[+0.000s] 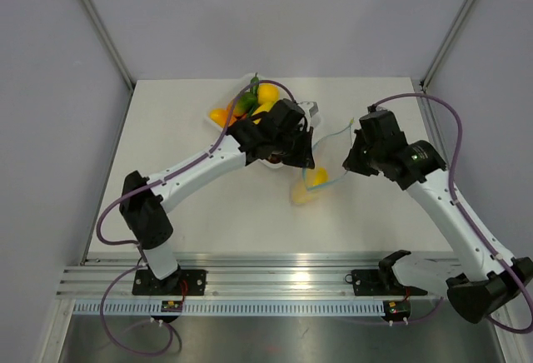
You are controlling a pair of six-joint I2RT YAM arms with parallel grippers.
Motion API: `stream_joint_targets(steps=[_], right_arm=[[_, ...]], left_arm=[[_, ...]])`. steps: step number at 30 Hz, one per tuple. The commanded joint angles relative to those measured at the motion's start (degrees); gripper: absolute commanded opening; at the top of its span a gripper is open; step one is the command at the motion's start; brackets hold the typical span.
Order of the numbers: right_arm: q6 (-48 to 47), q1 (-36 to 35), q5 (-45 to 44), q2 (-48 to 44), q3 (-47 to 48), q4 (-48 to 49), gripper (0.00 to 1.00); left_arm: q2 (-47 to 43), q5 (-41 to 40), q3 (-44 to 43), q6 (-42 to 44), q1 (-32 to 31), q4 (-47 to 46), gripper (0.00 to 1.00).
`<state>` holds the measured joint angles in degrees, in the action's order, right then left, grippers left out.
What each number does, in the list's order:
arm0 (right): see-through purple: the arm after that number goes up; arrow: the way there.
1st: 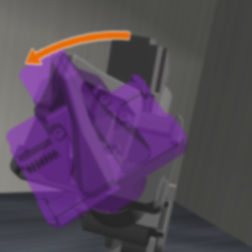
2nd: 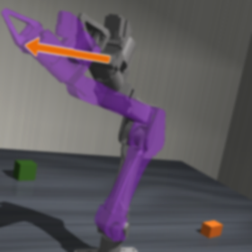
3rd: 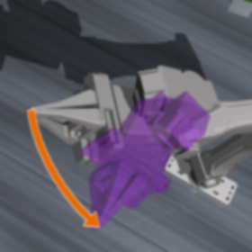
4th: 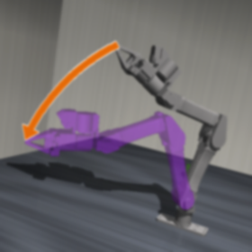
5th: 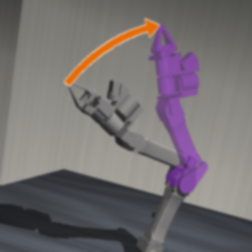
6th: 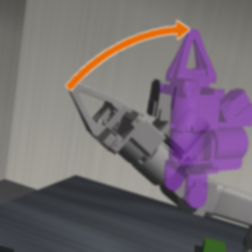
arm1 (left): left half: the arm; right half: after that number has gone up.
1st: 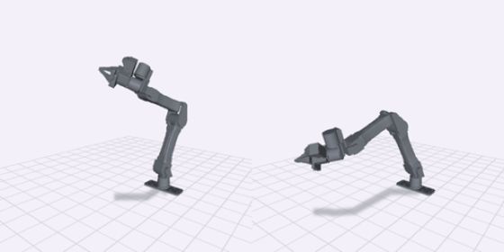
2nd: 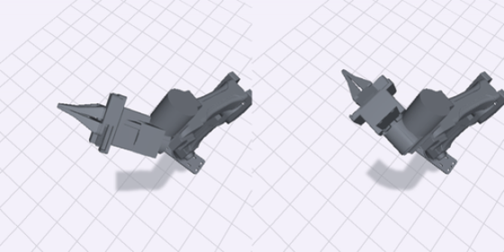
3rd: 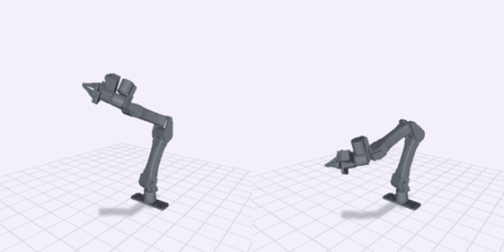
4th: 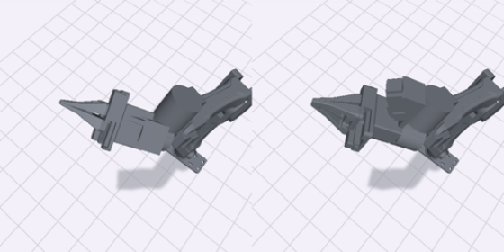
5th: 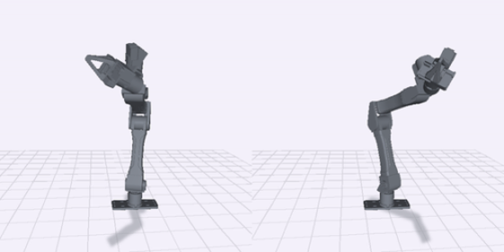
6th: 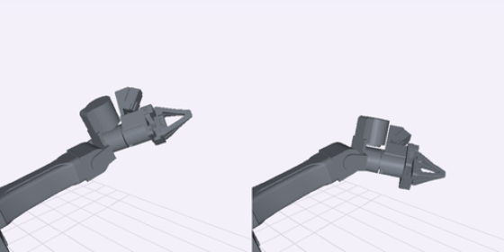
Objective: Place the food in the zip-top bag and seal the zipper
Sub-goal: Adjust the zipper food storage bag at the center of the board.
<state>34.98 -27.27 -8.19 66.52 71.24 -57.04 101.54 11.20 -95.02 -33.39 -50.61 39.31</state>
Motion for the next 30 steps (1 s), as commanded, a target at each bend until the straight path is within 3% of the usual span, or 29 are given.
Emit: stream_joint_targets(steps=[1,10,14,18,22,26,30], right_arm=[[0.17,-0.33,1.23,-4.98,6.01,1.57,0.00],[0.17,-0.42,-0.69,-5.61,-0.04,2.63,0.00],[0.70,-0.42,-1.31,-5.79,-3.48,2.72,0.00],[0.35,-0.42,-1.83,-6.75,-0.59,2.02,0.00],[0.09,-0.33,-1.83,-7.54,1.18,2.54,0.00],[-0.61,-0.33,-2.62,-6.41,-3.63,4.38,0.00],[0.08,-0.33,-3.06,-3.60,-3.84,4.22,0.00]], left_arm=[[-5.30,-2.41,-4.47,2.01,0.16,-2.04,0.00],[3.05,-2.24,-3.15,2.62,0.51,-1.43,0.00],[1.65,1.80,-3.41,2.54,0.42,-2.66,0.00],[-1.07,1.28,-3.33,3.41,0.51,-2.92,0.00],[-0.03,0.83,-1.57,3.59,0.60,-2.22,0.00],[0.50,1.11,2.29,2.98,0.60,-5.03,0.00],[2.44,3.03,-0.67,3.68,0.60,-2.58,0.00]])
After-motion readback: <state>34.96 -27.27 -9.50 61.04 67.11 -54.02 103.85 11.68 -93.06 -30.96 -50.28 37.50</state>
